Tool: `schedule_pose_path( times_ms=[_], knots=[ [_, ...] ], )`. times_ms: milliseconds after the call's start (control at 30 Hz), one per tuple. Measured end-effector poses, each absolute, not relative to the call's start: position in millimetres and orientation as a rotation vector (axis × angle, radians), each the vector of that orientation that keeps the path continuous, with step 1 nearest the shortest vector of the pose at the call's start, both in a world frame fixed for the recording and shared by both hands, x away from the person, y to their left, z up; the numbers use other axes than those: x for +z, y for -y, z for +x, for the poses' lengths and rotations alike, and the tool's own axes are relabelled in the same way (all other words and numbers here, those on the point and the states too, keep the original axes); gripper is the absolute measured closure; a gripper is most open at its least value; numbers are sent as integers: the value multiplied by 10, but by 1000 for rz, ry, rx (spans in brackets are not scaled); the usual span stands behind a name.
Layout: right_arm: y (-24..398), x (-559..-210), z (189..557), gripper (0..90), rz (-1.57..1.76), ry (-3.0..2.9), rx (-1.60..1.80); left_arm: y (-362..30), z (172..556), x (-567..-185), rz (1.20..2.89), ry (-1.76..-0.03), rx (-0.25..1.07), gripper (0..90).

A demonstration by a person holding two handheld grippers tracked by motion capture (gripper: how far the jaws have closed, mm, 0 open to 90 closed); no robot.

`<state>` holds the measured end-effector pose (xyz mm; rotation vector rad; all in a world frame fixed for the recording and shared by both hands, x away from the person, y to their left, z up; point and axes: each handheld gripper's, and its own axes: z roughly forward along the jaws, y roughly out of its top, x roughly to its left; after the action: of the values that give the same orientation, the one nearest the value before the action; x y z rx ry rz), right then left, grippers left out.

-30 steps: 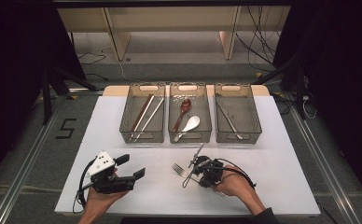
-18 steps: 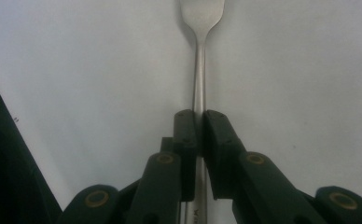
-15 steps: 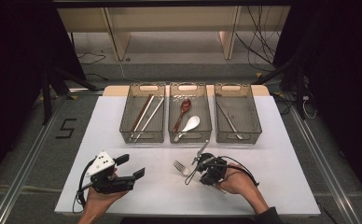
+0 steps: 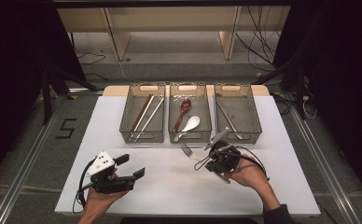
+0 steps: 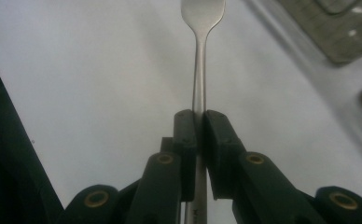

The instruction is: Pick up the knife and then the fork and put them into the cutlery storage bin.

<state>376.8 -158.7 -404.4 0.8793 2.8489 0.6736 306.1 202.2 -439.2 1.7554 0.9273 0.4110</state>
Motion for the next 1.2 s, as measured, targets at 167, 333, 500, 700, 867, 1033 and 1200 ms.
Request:
schedule_pose_path(
  times_ms=[167, 333, 500, 700, 867, 1033, 1200],
  knots=[
    [1730, -3924, 3840, 840, 930, -2787, 724, -2019, 3062, -4393, 1755, -929, 409, 186],
    [1829, -3845, 3926, 840, 976, -2740, 764, -2020, 3063, -4394, 1752, -929, 410, 186],
    [1929, -3761, 4040, 840, 1011, -2684, 796, -2022, 3063, -4394, 1752, -928, 412, 186],
    [2034, -3645, 4171, 839, 1057, -2619, 818, -2020, 3062, -4394, 1750, -930, 409, 186],
    [2081, -3571, 4267, 840, 1081, -2582, 808, -2017, 3063, -4394, 1751, -929, 408, 186],
    [2114, -3501, 4361, 839, 1101, -2556, 801, -2020, 3065, -4394, 1754, -929, 408, 186],
    [2165, -3443, 4507, 840, 1146, -2524, 777, -2019, 3065, -4394, 1754, -929, 406, 186]
  ],
)
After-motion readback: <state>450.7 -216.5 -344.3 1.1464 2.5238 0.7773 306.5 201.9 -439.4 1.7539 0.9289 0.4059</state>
